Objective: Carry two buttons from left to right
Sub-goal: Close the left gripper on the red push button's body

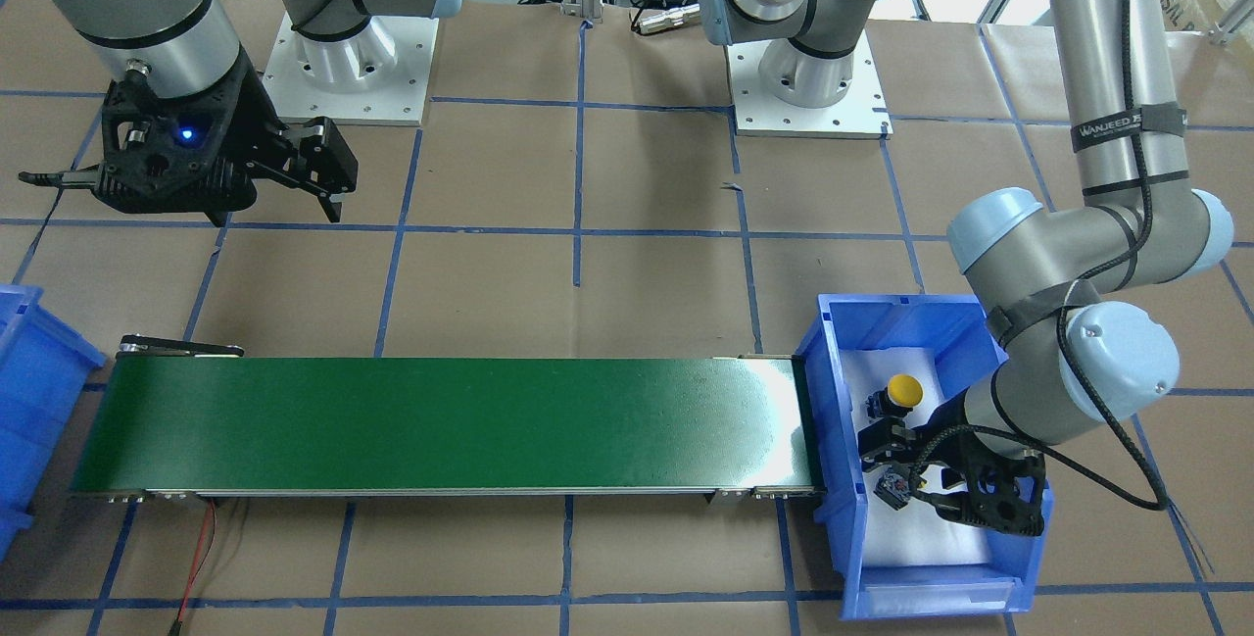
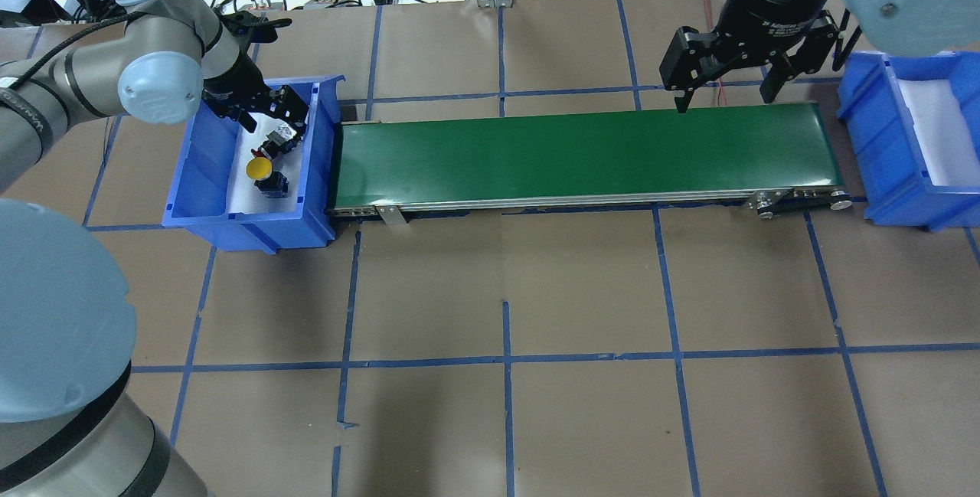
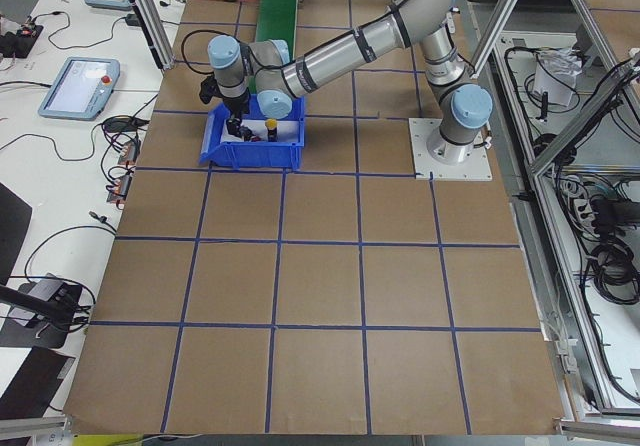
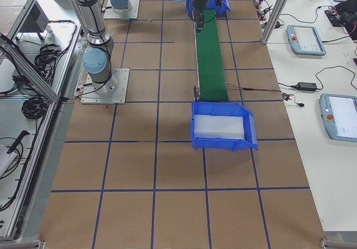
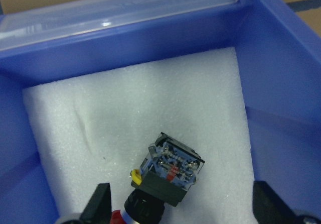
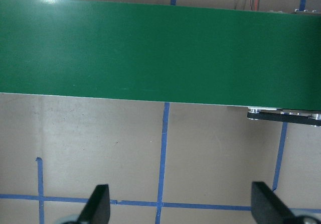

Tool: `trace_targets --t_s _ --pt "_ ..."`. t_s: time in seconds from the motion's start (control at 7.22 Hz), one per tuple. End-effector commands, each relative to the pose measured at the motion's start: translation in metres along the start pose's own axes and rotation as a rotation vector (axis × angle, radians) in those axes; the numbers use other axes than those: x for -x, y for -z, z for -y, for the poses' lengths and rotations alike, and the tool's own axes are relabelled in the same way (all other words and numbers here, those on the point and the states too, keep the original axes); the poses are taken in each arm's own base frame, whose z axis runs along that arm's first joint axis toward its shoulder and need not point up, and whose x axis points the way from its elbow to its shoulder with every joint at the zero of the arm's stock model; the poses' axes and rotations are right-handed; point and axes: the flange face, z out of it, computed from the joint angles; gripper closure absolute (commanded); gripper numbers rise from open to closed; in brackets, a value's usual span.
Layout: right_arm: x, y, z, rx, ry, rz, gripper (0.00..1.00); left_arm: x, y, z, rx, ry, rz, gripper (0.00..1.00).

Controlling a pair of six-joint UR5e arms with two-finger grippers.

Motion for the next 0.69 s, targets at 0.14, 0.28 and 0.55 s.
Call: trace_targets --t_s 0.14,0.28,0.55 --pt "0.0002 0.0015 0.0007 -0.006 0.005 0.003 0.0 0.0038 -0.0089 -0.0066 0.001 -0.029 -0.005 0.0" --pt "0.0 0.0014 0.0005 -0.005 0.0 0.0 0.0 0.005 -0.0099 -0.0069 0.003 -0.025 -0.004 0.02" --pt "0.0001 0.0014 0.0015 -0.007 -0.005 0.01 0.0 0.0065 -0.0137 -0.0101 0.012 -0.03 -0.005 0.24"
